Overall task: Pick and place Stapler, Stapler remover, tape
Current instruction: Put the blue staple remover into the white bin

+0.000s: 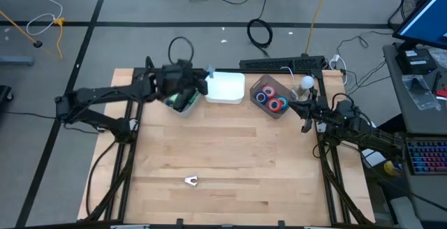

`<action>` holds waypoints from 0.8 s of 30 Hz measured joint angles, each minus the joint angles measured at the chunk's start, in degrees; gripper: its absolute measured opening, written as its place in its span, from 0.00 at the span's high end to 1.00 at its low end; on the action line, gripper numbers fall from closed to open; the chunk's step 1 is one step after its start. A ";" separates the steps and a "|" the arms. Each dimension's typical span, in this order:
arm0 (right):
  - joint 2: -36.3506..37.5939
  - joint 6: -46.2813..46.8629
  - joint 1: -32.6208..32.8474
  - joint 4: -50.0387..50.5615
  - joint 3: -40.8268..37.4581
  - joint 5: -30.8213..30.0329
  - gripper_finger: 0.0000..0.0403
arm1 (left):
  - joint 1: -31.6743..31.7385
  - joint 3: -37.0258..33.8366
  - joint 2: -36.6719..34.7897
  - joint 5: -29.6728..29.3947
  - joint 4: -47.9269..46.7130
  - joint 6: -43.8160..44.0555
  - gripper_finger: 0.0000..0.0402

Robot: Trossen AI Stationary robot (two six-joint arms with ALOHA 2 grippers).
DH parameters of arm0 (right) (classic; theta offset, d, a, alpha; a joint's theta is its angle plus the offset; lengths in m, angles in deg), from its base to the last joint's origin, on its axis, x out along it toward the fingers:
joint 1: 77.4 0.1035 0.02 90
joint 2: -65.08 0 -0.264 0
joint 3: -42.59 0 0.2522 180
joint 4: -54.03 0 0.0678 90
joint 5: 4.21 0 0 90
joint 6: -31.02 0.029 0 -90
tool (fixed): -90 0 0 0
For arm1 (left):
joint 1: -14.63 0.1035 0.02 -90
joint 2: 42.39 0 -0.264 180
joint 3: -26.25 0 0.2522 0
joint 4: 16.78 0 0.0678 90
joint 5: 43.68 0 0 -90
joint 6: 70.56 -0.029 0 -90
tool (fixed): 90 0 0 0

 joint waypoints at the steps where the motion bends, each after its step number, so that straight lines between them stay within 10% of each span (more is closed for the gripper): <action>1: 0.00 0.00 0.00 0.00 0.00 0.00 1.00 | 0.79 2.20 0.82 0.02 -2.87 -1.87 1.00; 24: 0.00 -0.24 0.02 0.01 0.02 -4.54 1.00 | 7.48 35.28 31.73 5.36 -33.72 -33.41 1.00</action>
